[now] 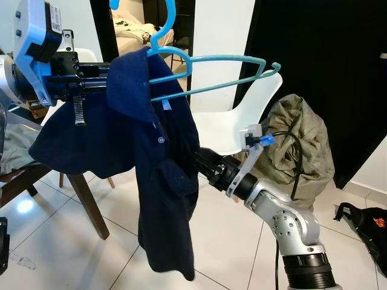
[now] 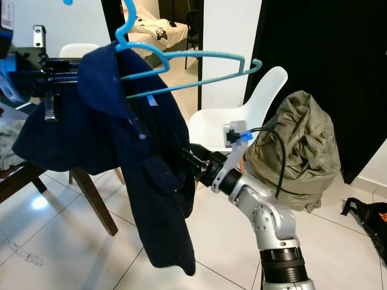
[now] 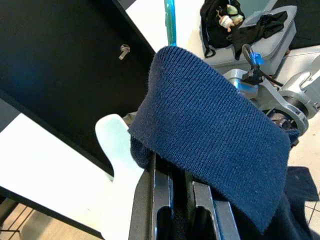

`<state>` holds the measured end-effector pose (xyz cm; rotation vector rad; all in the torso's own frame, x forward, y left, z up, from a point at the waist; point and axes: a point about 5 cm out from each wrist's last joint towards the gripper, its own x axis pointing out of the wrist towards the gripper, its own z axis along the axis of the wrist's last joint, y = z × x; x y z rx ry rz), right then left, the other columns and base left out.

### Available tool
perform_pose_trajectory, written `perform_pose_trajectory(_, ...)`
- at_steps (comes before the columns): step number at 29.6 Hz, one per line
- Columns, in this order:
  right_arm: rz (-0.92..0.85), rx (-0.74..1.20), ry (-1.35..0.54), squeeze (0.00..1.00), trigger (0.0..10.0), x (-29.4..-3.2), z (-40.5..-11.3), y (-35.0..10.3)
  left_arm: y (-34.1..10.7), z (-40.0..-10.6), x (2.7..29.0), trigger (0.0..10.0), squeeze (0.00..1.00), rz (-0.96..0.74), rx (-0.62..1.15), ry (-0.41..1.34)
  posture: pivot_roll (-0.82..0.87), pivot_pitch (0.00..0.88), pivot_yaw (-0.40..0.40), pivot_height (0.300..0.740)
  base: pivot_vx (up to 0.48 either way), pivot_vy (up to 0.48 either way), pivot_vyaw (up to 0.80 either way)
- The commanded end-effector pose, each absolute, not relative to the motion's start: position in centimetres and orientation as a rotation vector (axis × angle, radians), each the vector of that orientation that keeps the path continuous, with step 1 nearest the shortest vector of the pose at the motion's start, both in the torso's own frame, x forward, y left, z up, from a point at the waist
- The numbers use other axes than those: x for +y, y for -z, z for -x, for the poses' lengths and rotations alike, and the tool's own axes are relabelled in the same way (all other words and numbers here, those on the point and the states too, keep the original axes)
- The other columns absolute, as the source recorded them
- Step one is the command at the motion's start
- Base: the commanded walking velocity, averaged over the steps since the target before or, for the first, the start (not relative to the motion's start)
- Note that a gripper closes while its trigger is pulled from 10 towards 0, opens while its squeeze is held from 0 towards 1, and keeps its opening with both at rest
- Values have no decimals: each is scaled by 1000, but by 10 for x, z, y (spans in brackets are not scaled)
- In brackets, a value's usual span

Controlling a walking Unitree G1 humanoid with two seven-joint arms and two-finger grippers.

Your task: Hang hanger

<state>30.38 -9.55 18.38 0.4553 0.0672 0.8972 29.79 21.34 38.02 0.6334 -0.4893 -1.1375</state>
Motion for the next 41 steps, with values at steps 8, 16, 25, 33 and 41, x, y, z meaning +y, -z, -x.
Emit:
perform_pose_trajectory(8, -434, 105, -907, 0, 0, -90, -305, -179, -387, -292, 209, 10000, 0, -633, -538, 1160, 38, 0, -11, 740, 0, 0, 0)
perform_pose_trajectory(16, -460, 33, -763, 0, 0, -108, -321, -188, -386, -293, 212, 10000, 0, -640, -531, 1136, 33, 0, -7, 740, 0, 0, 0)
perform_pose_trajectory(25, -503, -65, -500, 0, 0, -156, -343, -205, -361, -297, 222, 10000, 0, -648, -423, 1107, 39, 0, -7, 740, 0, 0, 0)
perform_pose_trajectory(33, -499, -100, -346, 0, 0, -187, -355, -216, -320, -295, 227, 10000, 0, -627, -286, 1108, 46, 0, -10, 740, 0, 0, 0)
perform_pose_trajectory(41, -471, -61, -333, 0, 0, -189, -358, -216, -286, -283, 222, 10000, 0, -622, -171, 1158, 60, 0, -20, 740, 0, 0, 0)
